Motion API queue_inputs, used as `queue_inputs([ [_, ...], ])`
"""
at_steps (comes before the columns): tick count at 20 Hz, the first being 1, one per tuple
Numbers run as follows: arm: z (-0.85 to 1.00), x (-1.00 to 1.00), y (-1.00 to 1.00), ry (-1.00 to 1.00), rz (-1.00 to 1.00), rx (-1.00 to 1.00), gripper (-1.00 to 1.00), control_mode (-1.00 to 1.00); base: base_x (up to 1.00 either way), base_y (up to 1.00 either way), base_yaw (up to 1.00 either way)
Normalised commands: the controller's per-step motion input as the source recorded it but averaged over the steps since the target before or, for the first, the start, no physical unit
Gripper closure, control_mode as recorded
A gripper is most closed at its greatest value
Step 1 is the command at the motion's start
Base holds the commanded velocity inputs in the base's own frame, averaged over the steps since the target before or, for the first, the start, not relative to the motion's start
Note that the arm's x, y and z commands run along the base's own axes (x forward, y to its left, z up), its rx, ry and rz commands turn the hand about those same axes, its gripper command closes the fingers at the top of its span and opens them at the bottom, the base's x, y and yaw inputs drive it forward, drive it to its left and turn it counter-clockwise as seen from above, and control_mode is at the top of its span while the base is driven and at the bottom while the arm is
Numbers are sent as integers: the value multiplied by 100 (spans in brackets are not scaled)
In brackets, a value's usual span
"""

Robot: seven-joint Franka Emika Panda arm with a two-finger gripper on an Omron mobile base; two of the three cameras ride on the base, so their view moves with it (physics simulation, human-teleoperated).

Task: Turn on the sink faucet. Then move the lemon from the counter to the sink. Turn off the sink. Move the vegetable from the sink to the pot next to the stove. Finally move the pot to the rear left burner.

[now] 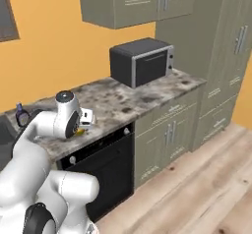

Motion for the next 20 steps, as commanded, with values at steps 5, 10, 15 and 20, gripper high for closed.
queue_inputs([
  [5, 0, 0, 0, 0, 0, 0, 100, 100, 0, -11, -63],
  [10, 0, 0, 0, 0, 0, 0, 100, 100, 0, -15, -61],
  [15, 0, 0, 0, 0, 0, 0, 100, 100, 0, -16, -61],
  [20, 0, 0, 0, 0, 0, 0, 100, 100, 0, -18, -60],
])
